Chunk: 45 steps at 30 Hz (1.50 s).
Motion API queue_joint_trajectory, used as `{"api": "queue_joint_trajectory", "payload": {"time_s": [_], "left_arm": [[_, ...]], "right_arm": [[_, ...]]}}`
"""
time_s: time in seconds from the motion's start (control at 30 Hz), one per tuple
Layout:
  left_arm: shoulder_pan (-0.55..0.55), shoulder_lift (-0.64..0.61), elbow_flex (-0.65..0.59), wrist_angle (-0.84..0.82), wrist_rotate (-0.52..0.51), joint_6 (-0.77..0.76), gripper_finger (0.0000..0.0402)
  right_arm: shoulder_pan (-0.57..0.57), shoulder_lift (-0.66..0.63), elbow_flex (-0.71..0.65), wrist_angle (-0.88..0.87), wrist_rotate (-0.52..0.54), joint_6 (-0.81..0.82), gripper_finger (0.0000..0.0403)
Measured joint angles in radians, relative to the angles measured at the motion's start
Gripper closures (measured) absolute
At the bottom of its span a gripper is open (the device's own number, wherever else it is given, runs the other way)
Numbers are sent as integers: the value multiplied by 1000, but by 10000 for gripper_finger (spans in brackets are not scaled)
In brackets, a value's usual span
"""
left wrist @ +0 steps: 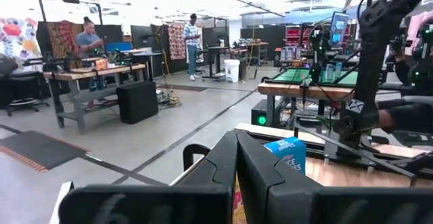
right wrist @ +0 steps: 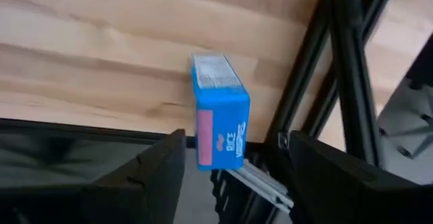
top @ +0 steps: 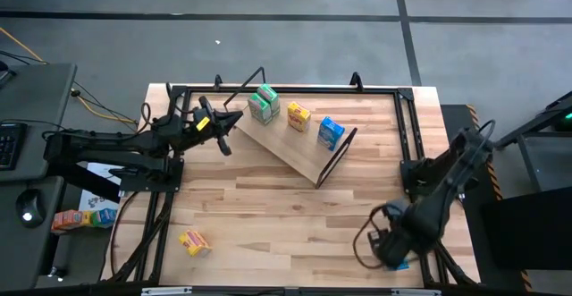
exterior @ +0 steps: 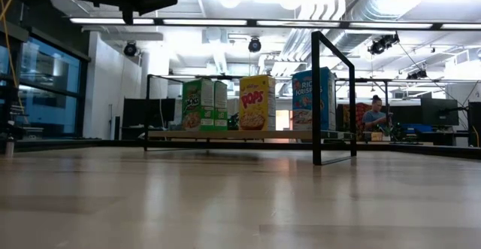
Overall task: Stack cereal on shelf
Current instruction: Put the blue cereal box on the shelf aligned with the other blue cereal box
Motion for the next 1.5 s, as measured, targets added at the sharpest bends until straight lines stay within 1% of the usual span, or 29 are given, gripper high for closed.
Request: {"api": "queue_joint_trajectory", "payload": {"time_s": [0.07,0.2,0.37,0.5,0.63,0.77,0.93,1.1,1.23,1.37,1.5], "left_arm": [[0,0,0,-6,14,1,401],[-1,0,0,-43,48,-20,401],[-1,0,0,-89,79,-54,401],[-1,0,0,-91,82,-55,401],[-1,0,0,-90,82,-54,401],[-1,0,0,-90,82,-52,401],[-1,0,0,-90,82,-52,401],[-1,0,0,-90,82,-52,401],[-1,0,0,-90,82,-52,401],[-1,0,0,-90,82,-52,401],[-1,0,0,-90,82,-52,401]], "right_arm": [[22,36,0,31,-12,23,162],[47,95,0,72,7,42,162],[79,138,0,61,17,46,162],[116,153,0,26,18,111,162],[150,155,-8,47,69,184,162],[157,154,-47,96,73,184,162],[157,153,-59,125,120,169,162],[157,152,-60,122,118,171,162],[158,140,-62,120,121,137,162],[158,113,-62,112,167,141,162],[157,108,-62,113,144,154,162]]}}
